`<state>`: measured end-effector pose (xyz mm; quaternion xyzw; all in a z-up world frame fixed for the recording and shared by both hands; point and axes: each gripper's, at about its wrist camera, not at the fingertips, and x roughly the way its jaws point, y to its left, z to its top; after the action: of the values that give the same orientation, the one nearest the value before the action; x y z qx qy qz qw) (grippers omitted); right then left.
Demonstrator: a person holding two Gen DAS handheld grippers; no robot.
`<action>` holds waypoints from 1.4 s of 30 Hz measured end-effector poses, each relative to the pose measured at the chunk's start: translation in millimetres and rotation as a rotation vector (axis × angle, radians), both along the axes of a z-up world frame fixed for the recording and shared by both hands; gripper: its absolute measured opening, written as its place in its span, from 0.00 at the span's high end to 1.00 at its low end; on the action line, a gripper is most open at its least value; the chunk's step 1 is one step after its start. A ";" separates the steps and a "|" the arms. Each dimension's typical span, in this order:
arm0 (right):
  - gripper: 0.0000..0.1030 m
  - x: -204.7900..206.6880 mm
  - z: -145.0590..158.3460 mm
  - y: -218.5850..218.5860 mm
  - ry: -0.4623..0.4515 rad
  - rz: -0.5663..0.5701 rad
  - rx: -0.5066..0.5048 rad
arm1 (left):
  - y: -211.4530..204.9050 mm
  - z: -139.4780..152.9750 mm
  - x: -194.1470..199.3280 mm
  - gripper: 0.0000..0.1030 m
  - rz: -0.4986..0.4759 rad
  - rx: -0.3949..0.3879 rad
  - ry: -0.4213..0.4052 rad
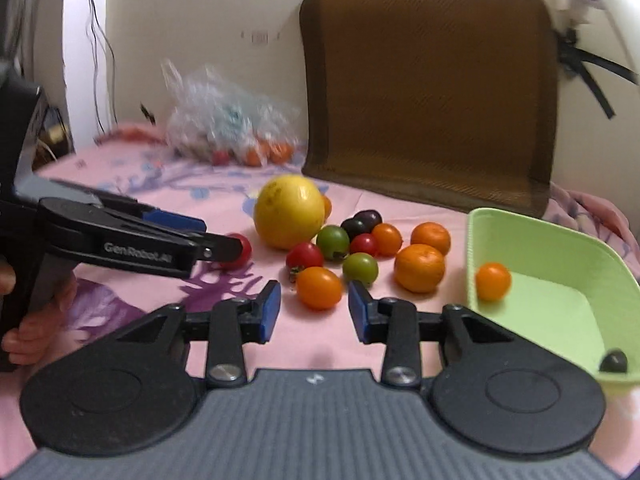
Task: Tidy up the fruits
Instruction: 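Grasp red cherry tomato with left tool while right tool grasps orange cherry tomato, then open both tools over the green basket to drop both tomatoes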
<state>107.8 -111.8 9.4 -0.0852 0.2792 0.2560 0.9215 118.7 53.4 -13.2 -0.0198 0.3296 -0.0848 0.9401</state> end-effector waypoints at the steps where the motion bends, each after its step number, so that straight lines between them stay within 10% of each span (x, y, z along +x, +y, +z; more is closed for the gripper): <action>1: 0.54 6.1 -2.4 1.8 0.013 -0.002 -0.005 | -0.3 -0.3 -0.4 0.60 0.002 0.002 -0.010; 2: 0.52 12.2 -4.7 3.6 0.025 -0.009 -0.006 | -1.0 -0.5 -1.2 0.71 -0.009 -0.004 -0.010; 7: 0.67 20.9 -13.2 11.1 0.084 -0.012 0.003 | -12.1 4.4 -24.6 0.71 -0.031 0.006 -0.016; 17: 0.67 -68.9 -9.1 -42.5 0.007 -0.045 0.051 | -87.8 9.1 -89.1 0.71 -0.235 -0.071 0.026; 25: 0.67 -85.1 15.0 -114.9 -0.130 -0.209 0.152 | -149.1 65.2 -29.8 0.70 -0.310 -0.125 -0.066; 42: 0.57 -26.2 2.2 -152.9 -0.185 -0.344 0.102 | -192.3 44.3 19.0 0.54 -0.270 -0.058 -0.018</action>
<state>81.6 -264.7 11.6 -0.0127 0.1905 0.0996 0.9765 137.8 -138.9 31.1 -0.0018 0.3183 -0.2200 0.9221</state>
